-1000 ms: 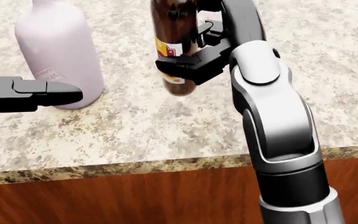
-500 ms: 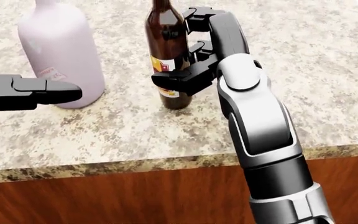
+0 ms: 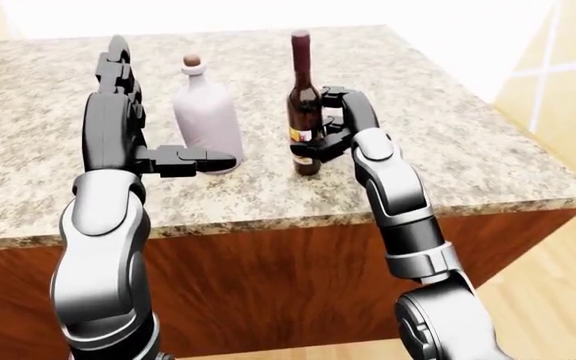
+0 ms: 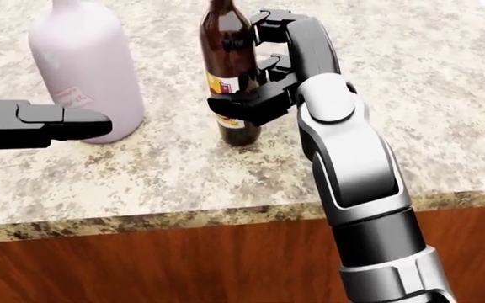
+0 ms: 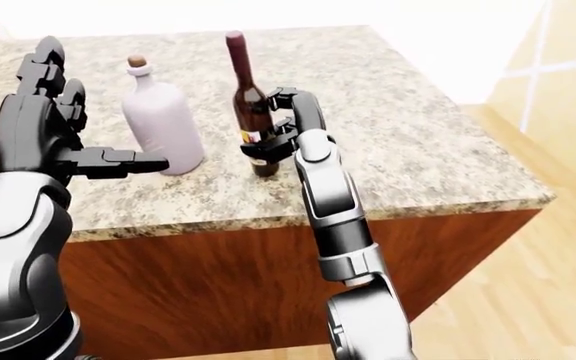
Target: Move the drinks to the dining counter.
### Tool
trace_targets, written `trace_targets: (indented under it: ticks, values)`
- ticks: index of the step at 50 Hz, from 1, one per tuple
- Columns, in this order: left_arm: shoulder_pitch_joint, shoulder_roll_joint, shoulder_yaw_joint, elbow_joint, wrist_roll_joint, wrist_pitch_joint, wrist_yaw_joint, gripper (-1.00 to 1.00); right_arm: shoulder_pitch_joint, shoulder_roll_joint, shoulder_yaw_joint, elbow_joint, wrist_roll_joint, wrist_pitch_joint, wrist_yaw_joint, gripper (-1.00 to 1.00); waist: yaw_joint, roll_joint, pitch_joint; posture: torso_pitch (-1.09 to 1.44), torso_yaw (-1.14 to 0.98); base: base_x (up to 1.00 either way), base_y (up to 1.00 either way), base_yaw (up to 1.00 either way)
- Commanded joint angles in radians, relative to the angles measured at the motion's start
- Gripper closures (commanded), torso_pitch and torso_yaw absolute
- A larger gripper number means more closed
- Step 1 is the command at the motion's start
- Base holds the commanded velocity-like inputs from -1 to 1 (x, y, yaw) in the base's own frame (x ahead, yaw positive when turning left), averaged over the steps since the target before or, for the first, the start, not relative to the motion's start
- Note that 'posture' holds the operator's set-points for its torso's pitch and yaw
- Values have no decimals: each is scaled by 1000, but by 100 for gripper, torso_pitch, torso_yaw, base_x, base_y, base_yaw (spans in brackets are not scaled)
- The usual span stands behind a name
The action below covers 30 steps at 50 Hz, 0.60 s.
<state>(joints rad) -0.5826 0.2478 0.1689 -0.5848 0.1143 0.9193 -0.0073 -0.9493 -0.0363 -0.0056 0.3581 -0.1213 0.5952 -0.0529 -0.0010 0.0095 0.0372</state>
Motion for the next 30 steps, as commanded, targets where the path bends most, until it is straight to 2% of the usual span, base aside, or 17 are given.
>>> trace_targets:
  ticks: [1,2,3,4,10,15,22,24,30]
  values:
    - [-26,10,8,-28,5,-30,4,-100,-46,-7,-9,-50,-7,-53,-16,61,1,4,-30,0,0,0,0,0]
    - [-24,9,8,-28,4,-32,4,-100,-45,-7,-9,-45,-7,-56,-16,57,1,4,-30,0,0,0,0,0]
    - [-24,10,9,-28,4,-32,3,-100,-44,-7,-9,-42,-7,-59,-16,42,0,4,-30,0,0,0,0,0]
    - [-24,10,10,-29,4,-30,3,-100,-44,-6,-9,-41,-7,-59,-17,39,0,4,-30,0,0,0,0,0]
    - [-21,12,12,-34,2,-29,2,-100,-41,-5,-8,-41,-9,-59,-18,33,0,5,-30,0,0,0,0,0]
    - [-20,12,14,-27,1,-37,3,-100,-40,-6,-9,-40,-10,-61,-20,18,1,5,-30,0,0,0,0,0]
    - [-18,13,14,-24,0,-41,3,-100,-37,-8,-10,-37,-10,-67,-19,16,2,4,-31,0,0,0,0,0]
    - [-18,13,14,-26,0,-39,3,-100,-38,-9,-12,-38,-10,-66,-22,7,2,4,-32,0,0,0,0,0]
    - [-18,12,14,-21,0,-44,6,-100,-35,-14,-14,-44,-8,-64,-19,-5,3,2,-33,0,0,0,0,0]
